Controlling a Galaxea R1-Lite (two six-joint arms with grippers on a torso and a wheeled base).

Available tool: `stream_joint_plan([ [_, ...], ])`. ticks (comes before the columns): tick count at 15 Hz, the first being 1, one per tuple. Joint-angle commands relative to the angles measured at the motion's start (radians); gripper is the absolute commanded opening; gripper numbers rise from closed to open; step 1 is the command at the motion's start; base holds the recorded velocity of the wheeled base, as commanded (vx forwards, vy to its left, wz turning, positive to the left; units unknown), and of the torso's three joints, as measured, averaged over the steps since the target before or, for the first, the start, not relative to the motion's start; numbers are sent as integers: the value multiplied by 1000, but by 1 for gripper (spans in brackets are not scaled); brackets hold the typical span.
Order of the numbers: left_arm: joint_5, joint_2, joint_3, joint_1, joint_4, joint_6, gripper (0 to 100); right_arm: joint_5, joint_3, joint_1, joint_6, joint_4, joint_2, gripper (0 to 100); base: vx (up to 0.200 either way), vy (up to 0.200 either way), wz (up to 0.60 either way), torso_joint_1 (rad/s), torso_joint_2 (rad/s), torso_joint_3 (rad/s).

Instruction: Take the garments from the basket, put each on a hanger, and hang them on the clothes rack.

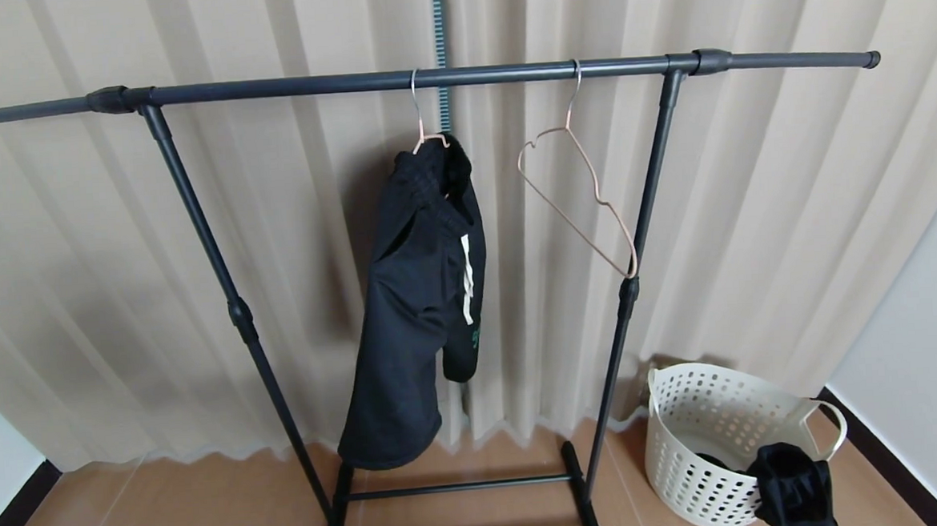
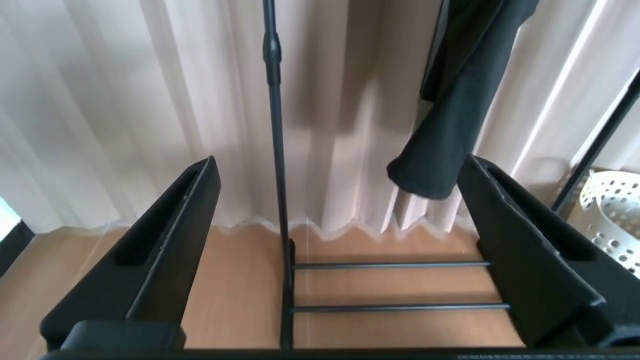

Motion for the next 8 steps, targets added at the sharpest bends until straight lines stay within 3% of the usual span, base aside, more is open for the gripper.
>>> stream_joint_plan([
  [1, 0, 1, 0, 0, 0, 0, 100, 0, 0, 0, -1, 0, 1, 100, 0, 0, 0, -217, 535, 325],
  [8, 0, 1, 0, 0, 0, 6, 100, 0, 0, 0, 1, 0, 1, 100, 0, 0, 0, -192, 507, 316],
])
